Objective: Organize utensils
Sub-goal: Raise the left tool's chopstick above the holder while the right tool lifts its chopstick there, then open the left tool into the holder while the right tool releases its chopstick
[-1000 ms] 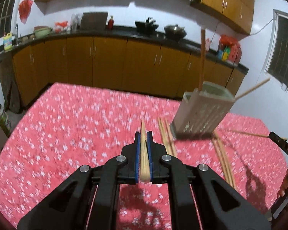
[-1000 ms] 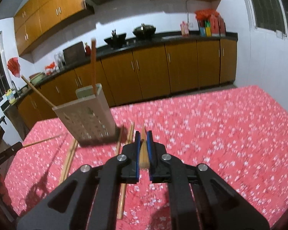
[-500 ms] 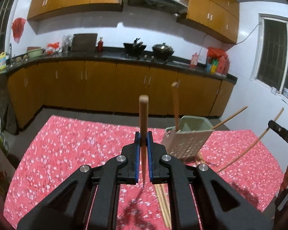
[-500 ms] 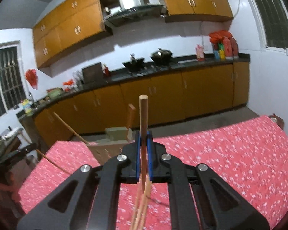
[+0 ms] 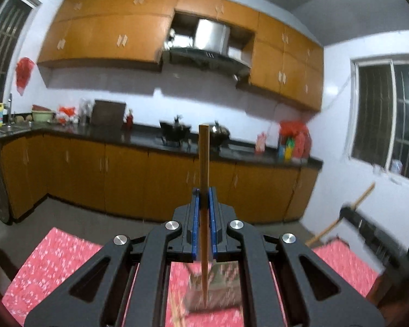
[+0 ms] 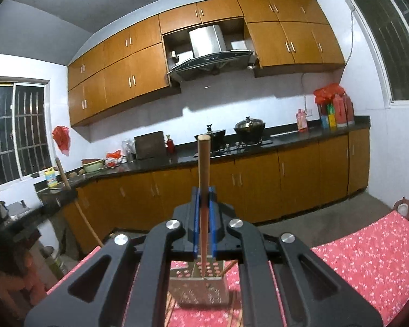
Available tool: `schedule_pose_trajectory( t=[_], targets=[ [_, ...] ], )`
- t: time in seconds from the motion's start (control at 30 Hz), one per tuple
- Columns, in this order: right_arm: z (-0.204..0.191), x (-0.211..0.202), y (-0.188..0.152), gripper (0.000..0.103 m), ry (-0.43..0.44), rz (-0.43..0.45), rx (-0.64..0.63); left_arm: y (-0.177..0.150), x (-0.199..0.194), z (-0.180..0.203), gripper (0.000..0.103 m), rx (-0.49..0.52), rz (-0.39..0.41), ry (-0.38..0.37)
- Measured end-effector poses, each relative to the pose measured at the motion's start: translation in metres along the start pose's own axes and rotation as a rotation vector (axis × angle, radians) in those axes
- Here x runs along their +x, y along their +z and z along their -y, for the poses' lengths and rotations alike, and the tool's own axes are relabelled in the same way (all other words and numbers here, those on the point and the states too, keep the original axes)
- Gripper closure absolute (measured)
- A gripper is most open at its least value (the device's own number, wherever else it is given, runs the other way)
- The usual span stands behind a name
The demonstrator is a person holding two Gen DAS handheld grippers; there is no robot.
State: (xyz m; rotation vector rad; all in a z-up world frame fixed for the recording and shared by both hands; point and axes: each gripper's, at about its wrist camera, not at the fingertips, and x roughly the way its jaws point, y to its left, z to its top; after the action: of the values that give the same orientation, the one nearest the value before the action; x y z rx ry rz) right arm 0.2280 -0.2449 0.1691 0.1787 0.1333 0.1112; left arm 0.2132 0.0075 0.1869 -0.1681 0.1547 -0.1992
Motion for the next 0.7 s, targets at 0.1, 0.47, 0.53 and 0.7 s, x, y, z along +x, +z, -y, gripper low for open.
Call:
schedule_pose_trajectory(
  t=[0.1, 0.47, 0.53, 0.7],
  targets=[
    [0.004, 0.02, -0.007, 0.095, -0.011, -0.022, 0.015, 0.001, 0.009, 0.003, 0.096, -0.018, 0.056, 0.027],
    [0.006, 0.053, -0.034, 0.095, -0.001, -0.123, 0.017, -0.044, 0.056, 0.006, 0.096, -0.043, -0.029, 0.05],
    [0.003, 0.056, -0.039, 0.095, 0.008, -0.145, 0.011, -0.051, 0.061, 0.005, 0.096, -0.05, -0.069, 0.044],
    [0.001, 0.051, -0.044, 0.084, 0.008, -0.152, 0.015, -0.053, 0.052, 0.0, 0.095, -0.053, -0.083, 0.04]
  ],
)
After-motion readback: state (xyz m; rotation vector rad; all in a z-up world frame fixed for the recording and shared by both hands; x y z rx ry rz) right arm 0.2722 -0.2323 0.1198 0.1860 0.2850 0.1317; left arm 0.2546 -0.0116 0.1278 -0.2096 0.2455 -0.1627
